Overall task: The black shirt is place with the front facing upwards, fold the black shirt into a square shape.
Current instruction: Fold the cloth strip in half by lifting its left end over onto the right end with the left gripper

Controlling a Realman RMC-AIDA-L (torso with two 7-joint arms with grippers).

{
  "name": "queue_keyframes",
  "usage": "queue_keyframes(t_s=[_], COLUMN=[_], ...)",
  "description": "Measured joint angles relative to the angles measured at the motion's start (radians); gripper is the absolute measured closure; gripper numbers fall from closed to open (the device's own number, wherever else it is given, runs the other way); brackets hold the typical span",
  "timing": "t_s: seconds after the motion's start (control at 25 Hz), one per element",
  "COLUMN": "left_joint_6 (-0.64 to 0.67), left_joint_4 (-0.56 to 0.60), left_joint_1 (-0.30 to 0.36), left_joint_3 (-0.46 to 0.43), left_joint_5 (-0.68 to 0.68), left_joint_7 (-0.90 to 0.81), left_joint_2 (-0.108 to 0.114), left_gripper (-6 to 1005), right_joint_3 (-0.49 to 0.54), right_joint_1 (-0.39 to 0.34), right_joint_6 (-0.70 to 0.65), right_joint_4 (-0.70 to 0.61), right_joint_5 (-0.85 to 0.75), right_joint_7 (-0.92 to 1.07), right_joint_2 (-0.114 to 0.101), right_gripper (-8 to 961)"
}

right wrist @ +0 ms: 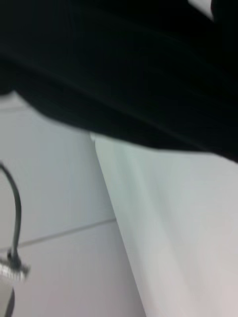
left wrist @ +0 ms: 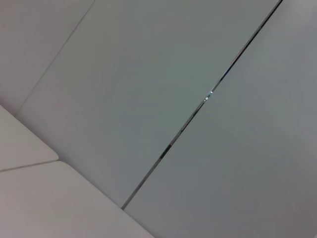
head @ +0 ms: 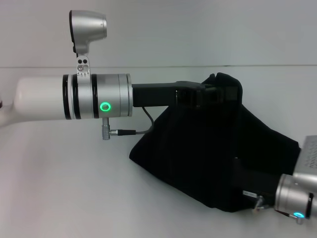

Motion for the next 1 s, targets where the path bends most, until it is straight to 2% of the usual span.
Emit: queue_keyframes(t_s=[0.24, 0.76, 0.88, 1.0], left_joint_6=[0.000, -0.001, 0.000, 0.003], left_joint_4=[0.016, 0.053, 0.054, 0.054], left_joint_1=[0.002, 0.028, 0.038, 0.048], left_joint_3=[0.000, -0.001, -0.001, -0.001], left_joint_5=[0.000, 0.000, 0.000, 0.000], left_joint_7=[-0.003, -0.003, -0.003, -0.002], left_joint_2=[0.005, 0.012, 0.013, 0.013], left_gripper=[928, 928, 928, 928], right_joint_3=[-0.020, 0.042, 0.051, 0.076], right_joint_1=[0.051, 0.199, 0.203, 0.158], right_joint_6=[0.027, 0.100, 0.113, 0.080], right_joint_4=[0.059, 0.203, 0.219, 0.209], right_joint_5=[0.003, 0.014, 0.015, 0.015], right_joint_7=[-0.030, -0.176, -0.182, -0.181], right_joint_2=[0.007, 0.016, 0.016, 0.006], right_gripper=[947, 945, 945, 944])
